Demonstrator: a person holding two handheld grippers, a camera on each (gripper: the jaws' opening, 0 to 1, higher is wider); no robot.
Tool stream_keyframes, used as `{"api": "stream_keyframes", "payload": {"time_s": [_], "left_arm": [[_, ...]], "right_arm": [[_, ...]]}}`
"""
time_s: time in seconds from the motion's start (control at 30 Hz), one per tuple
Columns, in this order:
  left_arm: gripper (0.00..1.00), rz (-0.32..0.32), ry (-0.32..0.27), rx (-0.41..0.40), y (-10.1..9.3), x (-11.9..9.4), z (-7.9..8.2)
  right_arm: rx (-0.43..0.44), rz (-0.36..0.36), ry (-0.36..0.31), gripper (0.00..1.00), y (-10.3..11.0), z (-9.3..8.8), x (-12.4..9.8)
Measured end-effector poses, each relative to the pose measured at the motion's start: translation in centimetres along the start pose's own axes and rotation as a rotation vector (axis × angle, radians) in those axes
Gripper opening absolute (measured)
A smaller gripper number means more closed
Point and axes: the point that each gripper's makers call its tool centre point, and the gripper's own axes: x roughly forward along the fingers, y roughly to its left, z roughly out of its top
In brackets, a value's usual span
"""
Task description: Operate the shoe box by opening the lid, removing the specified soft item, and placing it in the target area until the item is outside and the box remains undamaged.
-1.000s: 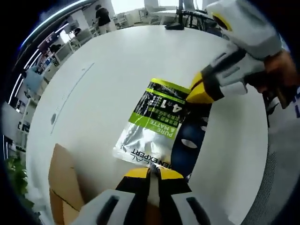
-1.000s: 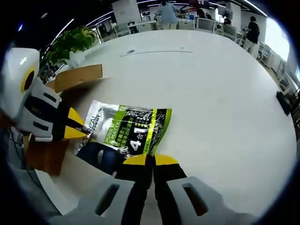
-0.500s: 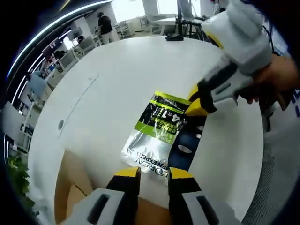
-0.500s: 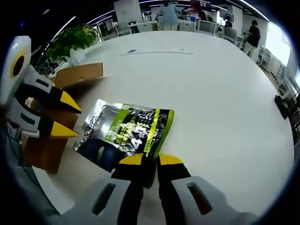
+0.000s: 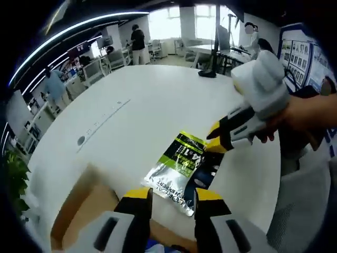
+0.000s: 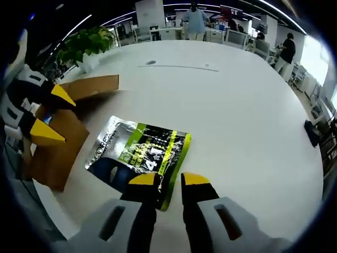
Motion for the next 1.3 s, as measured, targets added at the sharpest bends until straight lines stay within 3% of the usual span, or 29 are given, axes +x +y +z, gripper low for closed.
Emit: {"api": "stream_keyframes", "payload": {"time_s": [0.33, 0.6, 0.9, 1.3], "left_arm": [[0.38, 0.021, -0.06, -0.056, 1.4, -3.5, -0.1], [0.47, 0.057, -0.129, -0.139, 2.6, -6.9, -0.9], [0.54, 0.096, -0.135, -0.188, 3.3, -10.0, -3.7], [0.6, 0.146, -0.135, -0.266, 5.1, -13.2, -7.6]], "right_arm": [[0.023, 0.016, -0.023, 0.28, 1.1, 1.2, -2.6], [0.012, 0.068, -0.073, 0.32, 3.6, 3.0, -5.0], [-0.02, 0.179, -0.14, 0.36, 7.9, 5.4, -7.3], [-0.05, 0.316, -0.159, 0.42, 13.0, 7.0, -8.3]]}}
